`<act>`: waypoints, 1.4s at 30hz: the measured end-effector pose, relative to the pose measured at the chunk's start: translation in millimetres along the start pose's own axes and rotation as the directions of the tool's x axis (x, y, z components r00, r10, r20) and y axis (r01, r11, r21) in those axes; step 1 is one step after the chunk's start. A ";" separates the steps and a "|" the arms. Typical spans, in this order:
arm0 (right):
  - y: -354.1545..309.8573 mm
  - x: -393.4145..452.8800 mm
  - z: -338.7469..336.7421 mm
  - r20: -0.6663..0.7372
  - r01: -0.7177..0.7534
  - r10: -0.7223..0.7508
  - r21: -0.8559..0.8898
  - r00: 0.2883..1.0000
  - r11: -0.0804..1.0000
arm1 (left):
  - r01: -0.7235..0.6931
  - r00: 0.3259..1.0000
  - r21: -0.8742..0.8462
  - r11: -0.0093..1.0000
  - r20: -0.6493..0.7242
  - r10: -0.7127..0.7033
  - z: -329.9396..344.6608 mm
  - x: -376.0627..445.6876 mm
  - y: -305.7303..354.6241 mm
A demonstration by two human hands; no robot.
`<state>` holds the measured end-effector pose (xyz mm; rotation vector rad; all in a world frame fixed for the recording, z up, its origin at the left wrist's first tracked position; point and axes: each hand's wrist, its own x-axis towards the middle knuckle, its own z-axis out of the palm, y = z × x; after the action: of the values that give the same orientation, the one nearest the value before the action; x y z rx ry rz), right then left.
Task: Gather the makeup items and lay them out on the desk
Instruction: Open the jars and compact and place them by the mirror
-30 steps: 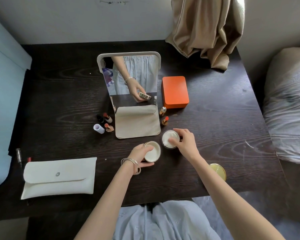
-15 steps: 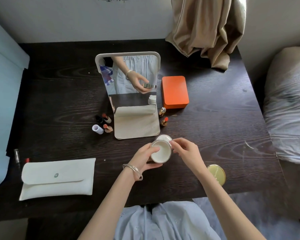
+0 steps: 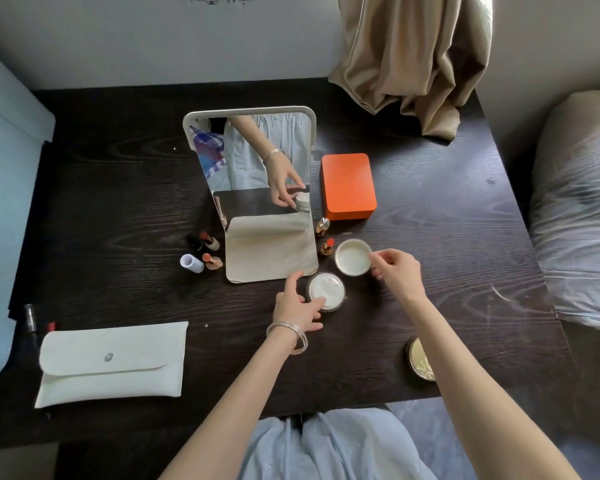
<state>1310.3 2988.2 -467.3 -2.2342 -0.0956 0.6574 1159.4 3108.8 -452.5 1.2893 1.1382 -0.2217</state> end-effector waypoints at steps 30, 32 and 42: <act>53.1 -108.0 -22.2 -0.017 -0.333 0.413 -0.621 0.911 0.710 | -0.033 0.999 0.099 0.994 0.034 0.030 0.1 -28.8 -19.8; 42.2 -115.4 -16.9 0.013 -0.268 0.351 -0.619 0.936 0.738 | -0.031 0.994 0.095 0.995 0.108 0.020 -1.0 -37.1 -22.7; -41.0 -168.0 53.9 0.361 0.310 -0.194 -0.297 0.912 0.903 | 0.473 0.813 -0.494 0.730 0.564 -0.145 -48.6 -51.8 -38.9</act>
<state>1144.9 3007.2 -396.1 -2.3652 -0.7125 0.9113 1081.5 3113.1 -431.0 0.3894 0.8649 -0.3752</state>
